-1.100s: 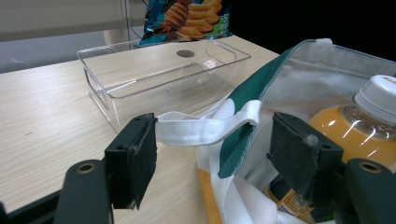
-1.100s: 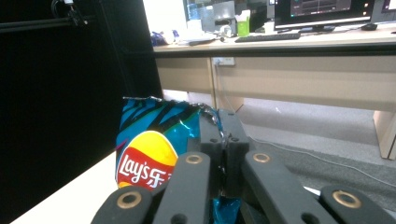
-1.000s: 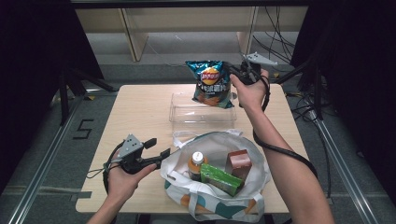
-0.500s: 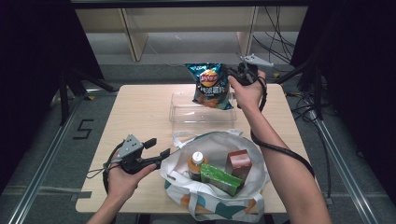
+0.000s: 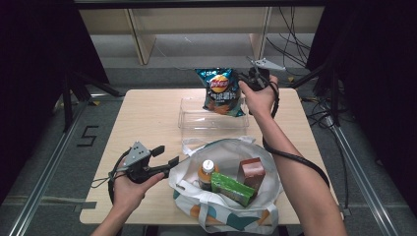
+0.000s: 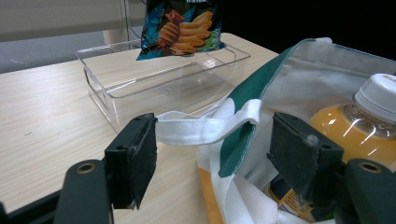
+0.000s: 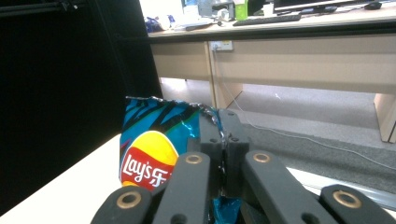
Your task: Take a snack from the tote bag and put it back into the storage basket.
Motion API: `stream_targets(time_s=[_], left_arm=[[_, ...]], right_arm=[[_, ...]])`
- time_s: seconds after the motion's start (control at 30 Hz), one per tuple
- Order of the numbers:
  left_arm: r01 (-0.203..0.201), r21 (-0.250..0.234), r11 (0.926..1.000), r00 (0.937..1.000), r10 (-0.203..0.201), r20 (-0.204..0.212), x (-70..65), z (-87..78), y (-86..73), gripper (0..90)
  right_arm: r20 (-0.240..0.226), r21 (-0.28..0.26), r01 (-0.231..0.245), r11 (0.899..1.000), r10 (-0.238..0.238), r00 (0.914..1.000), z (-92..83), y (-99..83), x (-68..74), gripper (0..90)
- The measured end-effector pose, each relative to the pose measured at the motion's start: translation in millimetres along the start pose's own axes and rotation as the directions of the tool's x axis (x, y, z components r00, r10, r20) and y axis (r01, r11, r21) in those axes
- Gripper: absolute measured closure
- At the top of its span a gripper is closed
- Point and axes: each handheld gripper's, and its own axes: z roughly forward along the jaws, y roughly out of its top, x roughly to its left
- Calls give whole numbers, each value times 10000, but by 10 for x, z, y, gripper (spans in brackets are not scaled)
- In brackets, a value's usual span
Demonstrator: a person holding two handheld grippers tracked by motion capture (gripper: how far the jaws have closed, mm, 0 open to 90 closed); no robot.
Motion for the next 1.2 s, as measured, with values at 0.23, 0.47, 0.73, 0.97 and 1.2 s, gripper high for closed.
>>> stream_targets(time_s=[0.23,0.47,0.73,0.97,1.2], left_arm=[[-140,-64,9999,9999,140,1,9,-12,-1,315],[-140,-64,9999,9999,140,2,11,-16,6,315],[-144,-123,9998,9999,144,-15,4,-35,12,315],[-106,-135,9999,9999,106,-26,16,-44,7,315],[-112,-120,9999,9999,112,-15,4,-38,-4,316]], right_arm=[[-22,-8,64,10000,-64,10000,16,18,1,900],[-5,81,-38,10000,38,10000,80,-26,-9,900],[163,387,-96,9992,89,9998,152,-86,-26,900],[181,545,-65,9985,56,9998,199,-118,-37,900],[355,790,-226,9966,199,9992,234,-158,-60,900]])
